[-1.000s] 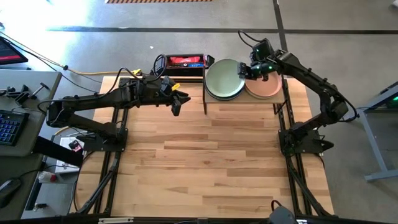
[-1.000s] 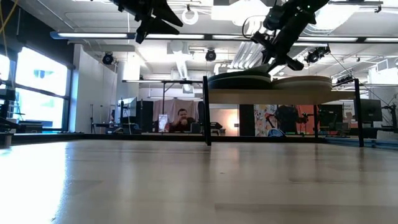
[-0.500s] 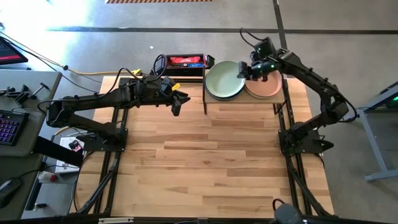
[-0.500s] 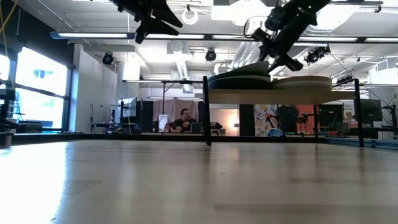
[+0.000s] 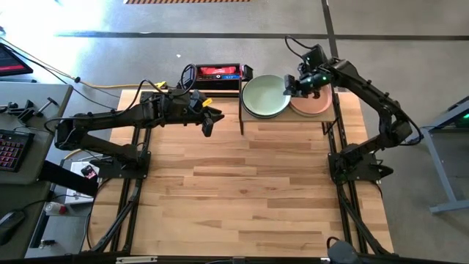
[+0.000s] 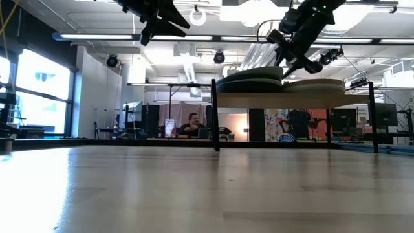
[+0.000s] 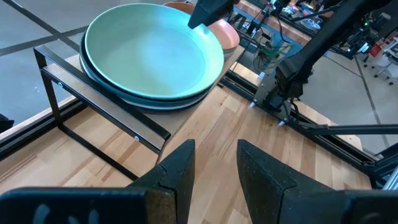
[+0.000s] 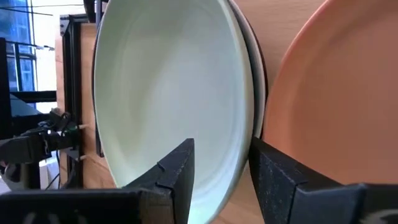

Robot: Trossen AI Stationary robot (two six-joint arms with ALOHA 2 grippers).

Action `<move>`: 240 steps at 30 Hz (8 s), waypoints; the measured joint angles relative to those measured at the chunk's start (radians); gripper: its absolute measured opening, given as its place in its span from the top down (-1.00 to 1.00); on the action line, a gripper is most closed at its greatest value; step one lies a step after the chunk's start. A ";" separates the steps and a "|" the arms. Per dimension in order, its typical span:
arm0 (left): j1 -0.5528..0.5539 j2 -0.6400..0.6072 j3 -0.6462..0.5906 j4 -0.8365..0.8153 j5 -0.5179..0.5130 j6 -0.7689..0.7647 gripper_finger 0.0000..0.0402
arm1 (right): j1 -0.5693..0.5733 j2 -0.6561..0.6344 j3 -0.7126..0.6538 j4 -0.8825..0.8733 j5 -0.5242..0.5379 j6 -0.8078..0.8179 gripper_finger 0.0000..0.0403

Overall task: Place and stack plates onto a shelf
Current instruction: Stack the green plate on top of the black plate on the shelf, then return to Home Position

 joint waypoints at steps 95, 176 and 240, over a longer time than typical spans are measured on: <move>-0.216 -1.107 -0.962 0.069 -0.096 0.322 0.47 | 0.809 -0.817 -1.181 1.138 0.303 -0.401 0.36; -0.215 -1.200 -0.960 0.073 -0.129 0.473 0.47 | 0.808 -1.432 -1.350 0.983 0.393 -0.418 0.36; -0.215 -1.200 -0.961 0.073 -0.129 0.473 0.47 | 0.808 -1.432 -1.352 0.961 0.393 -0.418 0.36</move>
